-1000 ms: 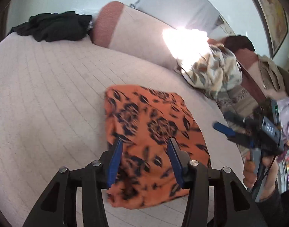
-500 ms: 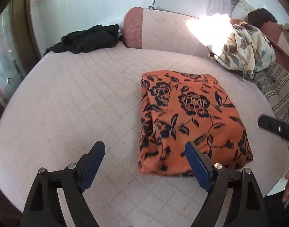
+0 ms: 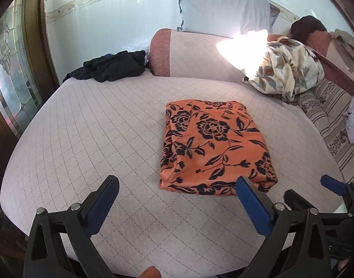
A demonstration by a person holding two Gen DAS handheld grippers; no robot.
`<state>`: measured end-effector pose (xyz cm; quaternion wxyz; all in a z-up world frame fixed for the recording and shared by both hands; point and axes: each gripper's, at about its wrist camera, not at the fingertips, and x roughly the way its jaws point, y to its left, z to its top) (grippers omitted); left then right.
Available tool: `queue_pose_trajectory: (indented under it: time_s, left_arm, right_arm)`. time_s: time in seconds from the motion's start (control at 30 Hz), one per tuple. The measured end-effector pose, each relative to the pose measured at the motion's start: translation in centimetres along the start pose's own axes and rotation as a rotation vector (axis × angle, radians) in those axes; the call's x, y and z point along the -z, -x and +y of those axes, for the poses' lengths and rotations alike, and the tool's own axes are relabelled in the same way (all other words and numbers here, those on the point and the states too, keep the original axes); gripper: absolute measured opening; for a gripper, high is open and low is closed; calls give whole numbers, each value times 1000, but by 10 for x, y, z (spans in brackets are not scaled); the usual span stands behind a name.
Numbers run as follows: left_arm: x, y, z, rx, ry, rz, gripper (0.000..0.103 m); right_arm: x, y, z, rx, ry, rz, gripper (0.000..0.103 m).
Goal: Fold small clothes
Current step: 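Release the folded blouse and withdraw both grippers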
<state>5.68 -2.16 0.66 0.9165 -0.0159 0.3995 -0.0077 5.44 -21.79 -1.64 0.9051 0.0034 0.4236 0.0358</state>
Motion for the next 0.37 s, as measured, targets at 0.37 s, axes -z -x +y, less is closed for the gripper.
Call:
queue_pose_trajectory:
  time_s: [0.37]
  left_arm:
    - [-7, -6, -9, -37, -18, 16, 103]
  right_arm:
    - [-5, -2, 1, 1, 8, 4, 103]
